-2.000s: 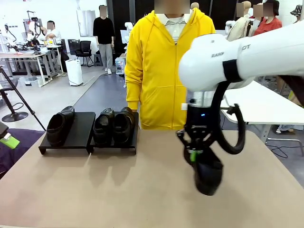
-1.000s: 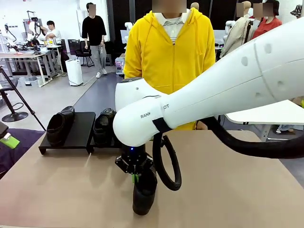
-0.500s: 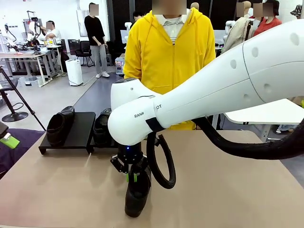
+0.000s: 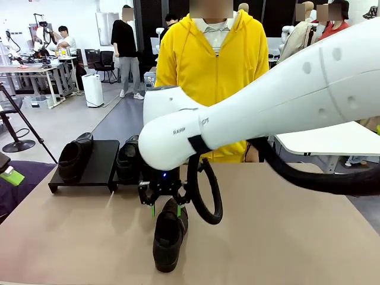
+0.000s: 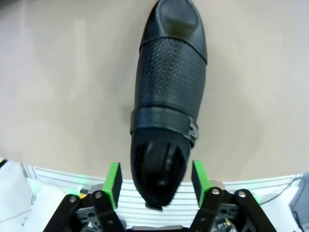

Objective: Organize the shoes by placing them on the stand.
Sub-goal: Pick up one Shoe and place it in the middle of the table.

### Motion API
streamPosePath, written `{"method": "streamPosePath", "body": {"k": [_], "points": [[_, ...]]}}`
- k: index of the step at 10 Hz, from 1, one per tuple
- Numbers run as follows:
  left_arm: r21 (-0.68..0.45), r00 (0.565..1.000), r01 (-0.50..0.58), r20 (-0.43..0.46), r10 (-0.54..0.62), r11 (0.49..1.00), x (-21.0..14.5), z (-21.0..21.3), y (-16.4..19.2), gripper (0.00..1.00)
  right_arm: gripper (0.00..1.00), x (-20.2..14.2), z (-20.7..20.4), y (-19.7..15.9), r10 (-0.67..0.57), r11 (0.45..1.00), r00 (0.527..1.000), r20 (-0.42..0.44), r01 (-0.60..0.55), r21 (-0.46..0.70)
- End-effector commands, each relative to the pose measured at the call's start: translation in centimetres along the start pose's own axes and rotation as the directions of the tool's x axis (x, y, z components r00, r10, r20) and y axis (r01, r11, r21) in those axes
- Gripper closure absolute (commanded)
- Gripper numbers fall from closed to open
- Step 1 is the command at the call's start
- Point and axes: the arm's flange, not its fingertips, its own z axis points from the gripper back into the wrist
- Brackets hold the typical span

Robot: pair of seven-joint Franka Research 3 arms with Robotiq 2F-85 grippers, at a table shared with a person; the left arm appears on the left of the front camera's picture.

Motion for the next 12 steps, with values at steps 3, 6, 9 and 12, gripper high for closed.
{"method": "streamPosePath", "body": {"k": [3,6,9,12], "points": [[-0.009,1.0,-0.005,-0.001,0.005,1.0,0.0,0.3,0.0,0.03,0.0,-5.4,7.7,-14.7,0.067,0.991,0.997,-0.045,-0.061,0.122],[-0.009,1.0,-0.005,-0.001,0.005,1.0,0.0,0.3,0.0,0.03,0.0,-8.3,10.7,-29.5,0.221,0.916,0.975,0.011,-0.211,0.341],[-0.009,1.0,-0.005,-0.001,0.005,1.0,0.0,0.3,0.0,0.03,0.0,-13.0,11.0,-38.9,0.051,0.827,0.974,0.221,-0.165,0.538],[-0.009,1.0,-0.005,-0.001,0.005,1.0,0.0,0.3,0.0,0.03,0.0,-15.4,9.7,-40.6,-0.109,0.829,0.949,0.295,-0.077,0.555]]}}
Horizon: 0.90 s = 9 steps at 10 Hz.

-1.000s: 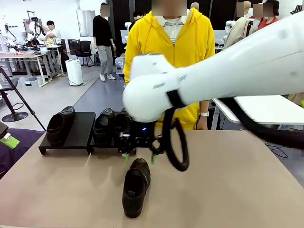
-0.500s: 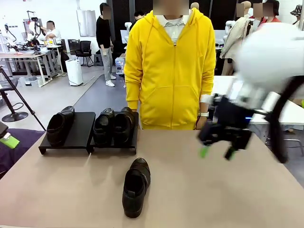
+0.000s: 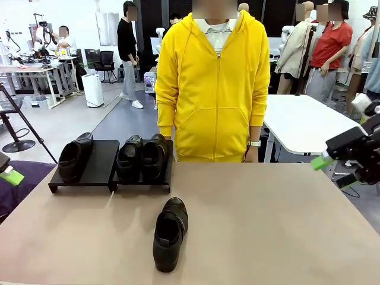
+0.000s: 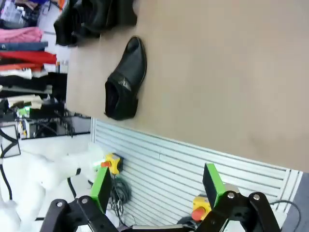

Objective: Organize the shoes by placing them on the stand.
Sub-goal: Pick up one Shoe and place it in the middle of the table, then place the Shoe from the middle of the table onto the Shoes Stand.

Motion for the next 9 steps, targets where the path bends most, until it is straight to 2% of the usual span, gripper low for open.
{"method": "streamPosePath", "body": {"k": [1,9], "points": [[-0.008,1.0,-0.004,-0.002,0.004,1.0,-0.01,0.21,-0.01,0.03,0.0,-0.23,-1.14,0.06,0.014,1.0,0.999,-0.05,-0.014,-0.001],[-0.008,1.0,-0.004,-0.002,0.004,1.0,-0.01,0.21,-0.01,0.03,0.0,-0.23,-1.14,0.06,0.014,1.0,0.999,-0.05,-0.014,-0.001]]}}
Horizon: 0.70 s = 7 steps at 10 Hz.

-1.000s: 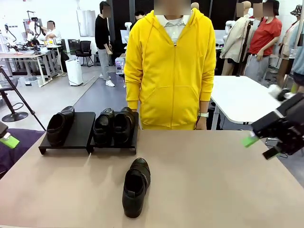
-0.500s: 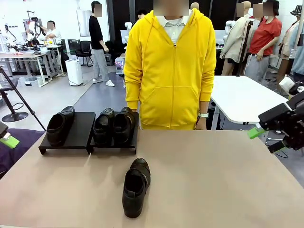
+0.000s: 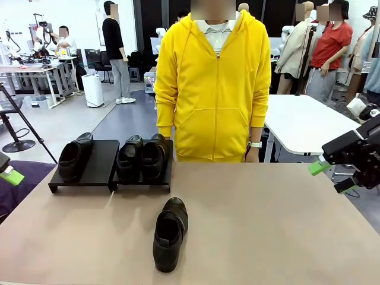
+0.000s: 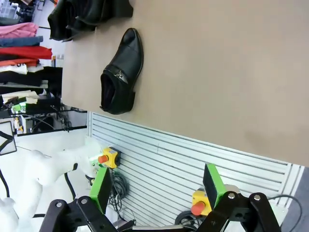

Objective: Organize the shoes by placing them on the stand.
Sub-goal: Place the Shoe from the middle of the table onto the Shoes Stand.

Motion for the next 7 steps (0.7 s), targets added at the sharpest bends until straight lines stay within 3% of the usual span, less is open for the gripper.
{"method": "streamPosePath", "body": {"k": [1,2,3,4,5,7], "points": [[-0.008,1.0,-0.004,-0.002,0.004,1.0,0.0,0.2,0.0,0.03,0.0,0.0,-0.1,-0.1,0.016,1.0,1.0,0.003,-0.016,0.013],[0.0,1.0,0.0,0.0,0.0,1.0,0.0,0.0,0.0,0.03,0.0,0.0,-0.1,-0.1,0.016,1.0,1.0,0.003,-0.016,0.013],[0.048,0.999,-0.024,-0.023,0.025,0.999,1.5,-1.4,-3.2,0.03,0.0,0.0,-0.1,-0.1,0.016,1.0,1.0,0.003,-0.016,0.013],[0.145,0.993,-0.108,-0.035,0.115,0.983,4.1,-4.0,-6.6,0.03,0.0,0.0,-0.1,-0.1,0.016,1.0,1.0,0.003,-0.016,0.013],[0.157,0.991,-0.072,-0.097,0.088,0.985,6.8,-8.3,-10.4,0.03,0.0,0.0,-0.1,-0.1,0.016,1.0,1.0,0.003,-0.016,0.013],[0.19,0.988,-0.045,-0.138,0.072,0.981,9.7,-14.4,-15.0,0.03,0.0,0.0,-0.1,-0.1,0.016,1.0,1.0,0.003,-0.016,0.013]]}}
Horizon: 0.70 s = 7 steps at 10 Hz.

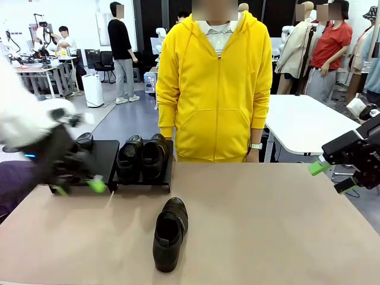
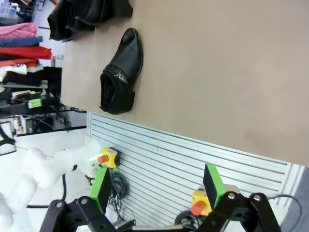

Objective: Organize the shoes by placing them on the stand.
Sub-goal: Place the Shoe from the middle of the table onto the Shoes Stand.

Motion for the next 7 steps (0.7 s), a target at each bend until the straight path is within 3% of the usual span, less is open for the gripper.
{"method": "streamPosePath", "body": {"k": [1,3,4,7], "points": [[0.05,0.998,-0.008,-0.054,0.011,0.999,4.9,-3.3,-3.1,0.03,0.0,0.0,-0.1,-0.1,0.016,1.0,1.0,0.003,-0.016,0.015],[0.105,0.993,0.016,-0.122,-0.003,0.994,5.4,-8.4,-6.3,0.03,0.0,0.0,-0.1,-0.1,0.016,1.0,1.0,0.003,-0.016,0.015],[0.161,0.994,-0.007,-0.11,0.025,0.987,5.4,-10.8,-7.1,0.03,0.0,0.0,-0.1,-0.1,0.016,1.0,1.0,0.003,-0.016,0.015],[0.155,0.993,-0.042,-0.099,0.057,0.987,5.8,-15.2,-8.4,0.03,0.0,0.0,-0.1,-0.1,0.016,1.0,1.0,0.003,-0.016,0.015]]}}
